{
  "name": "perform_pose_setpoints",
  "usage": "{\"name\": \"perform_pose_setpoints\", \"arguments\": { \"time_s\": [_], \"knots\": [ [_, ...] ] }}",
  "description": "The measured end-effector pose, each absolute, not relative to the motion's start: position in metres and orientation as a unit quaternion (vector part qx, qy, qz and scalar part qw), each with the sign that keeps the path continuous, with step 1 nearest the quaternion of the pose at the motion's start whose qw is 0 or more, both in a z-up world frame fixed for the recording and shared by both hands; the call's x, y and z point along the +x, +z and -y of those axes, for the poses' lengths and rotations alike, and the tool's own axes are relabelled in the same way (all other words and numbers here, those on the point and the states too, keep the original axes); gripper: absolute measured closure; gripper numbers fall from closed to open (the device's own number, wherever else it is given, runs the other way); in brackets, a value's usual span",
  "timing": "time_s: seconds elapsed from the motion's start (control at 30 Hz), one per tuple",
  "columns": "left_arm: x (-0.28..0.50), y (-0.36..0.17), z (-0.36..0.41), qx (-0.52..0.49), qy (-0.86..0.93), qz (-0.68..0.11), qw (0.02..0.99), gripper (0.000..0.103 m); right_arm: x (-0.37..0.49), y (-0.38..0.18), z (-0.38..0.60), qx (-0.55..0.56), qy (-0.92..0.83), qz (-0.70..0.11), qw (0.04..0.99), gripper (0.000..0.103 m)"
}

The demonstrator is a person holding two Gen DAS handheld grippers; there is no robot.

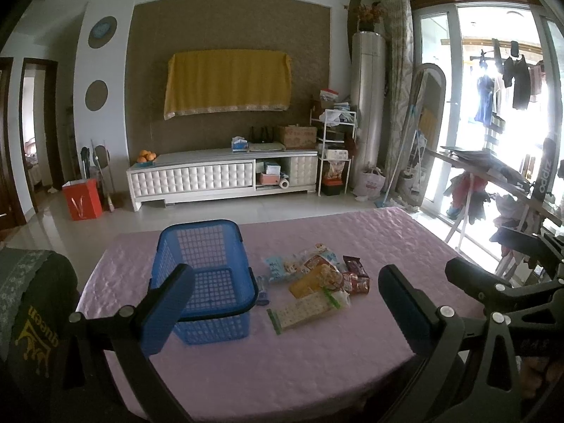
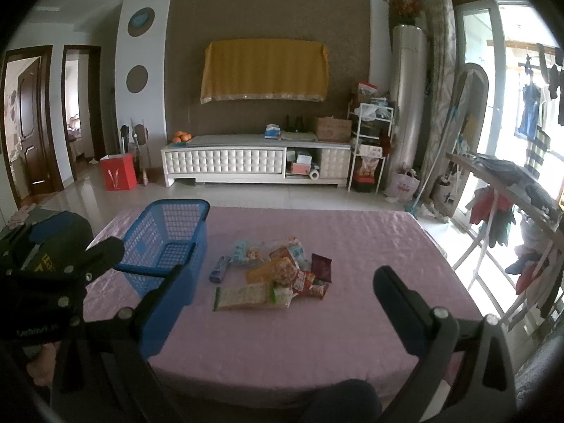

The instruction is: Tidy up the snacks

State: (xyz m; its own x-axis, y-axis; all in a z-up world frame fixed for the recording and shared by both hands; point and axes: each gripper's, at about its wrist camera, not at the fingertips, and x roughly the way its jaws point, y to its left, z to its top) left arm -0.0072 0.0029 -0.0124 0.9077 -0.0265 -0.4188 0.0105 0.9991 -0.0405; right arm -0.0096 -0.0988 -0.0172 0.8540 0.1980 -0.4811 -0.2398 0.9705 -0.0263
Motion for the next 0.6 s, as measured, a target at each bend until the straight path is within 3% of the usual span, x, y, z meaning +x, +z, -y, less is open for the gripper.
{"name": "perform_pose_setpoints", "arguments": {
  "time_s": [0.6],
  "knots": [
    [-0.0086, -0.0125, -0.0012, -0.019, -0.007, -0.215, 0.976, 0.0, -0.0106, -0.015, 0.0962, -0.043, 0.122, -0.249, 0.96, 0.0]
  ]
}}
